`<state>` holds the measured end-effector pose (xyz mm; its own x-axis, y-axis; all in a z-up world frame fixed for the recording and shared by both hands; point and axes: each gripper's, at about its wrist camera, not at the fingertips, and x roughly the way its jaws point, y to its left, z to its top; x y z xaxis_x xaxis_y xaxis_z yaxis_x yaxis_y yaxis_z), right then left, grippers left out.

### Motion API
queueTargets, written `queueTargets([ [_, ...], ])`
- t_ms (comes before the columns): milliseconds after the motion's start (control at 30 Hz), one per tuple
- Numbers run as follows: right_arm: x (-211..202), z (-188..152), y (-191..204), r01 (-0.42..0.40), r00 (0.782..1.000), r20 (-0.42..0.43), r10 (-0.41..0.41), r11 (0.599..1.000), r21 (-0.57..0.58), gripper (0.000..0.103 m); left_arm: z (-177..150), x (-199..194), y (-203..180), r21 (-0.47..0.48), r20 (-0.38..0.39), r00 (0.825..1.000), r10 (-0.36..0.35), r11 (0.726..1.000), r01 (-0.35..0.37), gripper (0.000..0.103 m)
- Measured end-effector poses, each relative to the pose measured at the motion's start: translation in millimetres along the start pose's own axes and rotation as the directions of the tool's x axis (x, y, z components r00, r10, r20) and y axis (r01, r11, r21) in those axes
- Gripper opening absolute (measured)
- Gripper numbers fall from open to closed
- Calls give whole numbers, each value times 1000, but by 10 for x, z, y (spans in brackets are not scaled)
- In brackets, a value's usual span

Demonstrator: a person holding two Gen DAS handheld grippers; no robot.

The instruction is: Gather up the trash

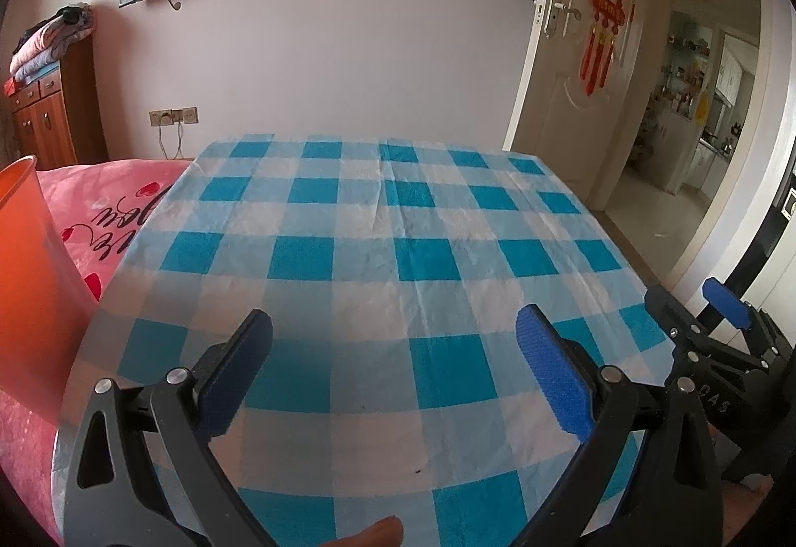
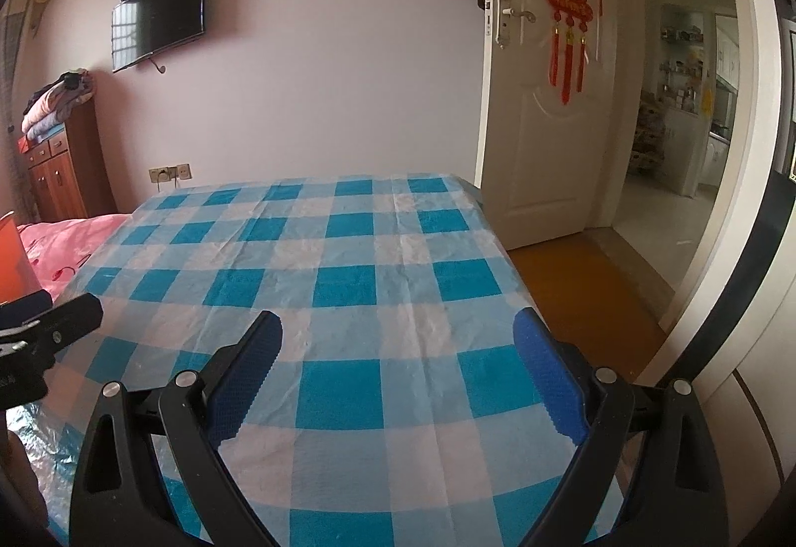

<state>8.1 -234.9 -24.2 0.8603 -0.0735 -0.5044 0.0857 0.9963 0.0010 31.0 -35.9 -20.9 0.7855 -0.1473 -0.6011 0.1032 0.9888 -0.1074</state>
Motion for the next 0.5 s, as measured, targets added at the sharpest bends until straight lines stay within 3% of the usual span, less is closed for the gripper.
queueTargets([
  [500,102,-30,-2,-10,1000,-19,10,1000,-2,93,-31,122,-3,-9,-15,1000,16,1000,-16,99],
])
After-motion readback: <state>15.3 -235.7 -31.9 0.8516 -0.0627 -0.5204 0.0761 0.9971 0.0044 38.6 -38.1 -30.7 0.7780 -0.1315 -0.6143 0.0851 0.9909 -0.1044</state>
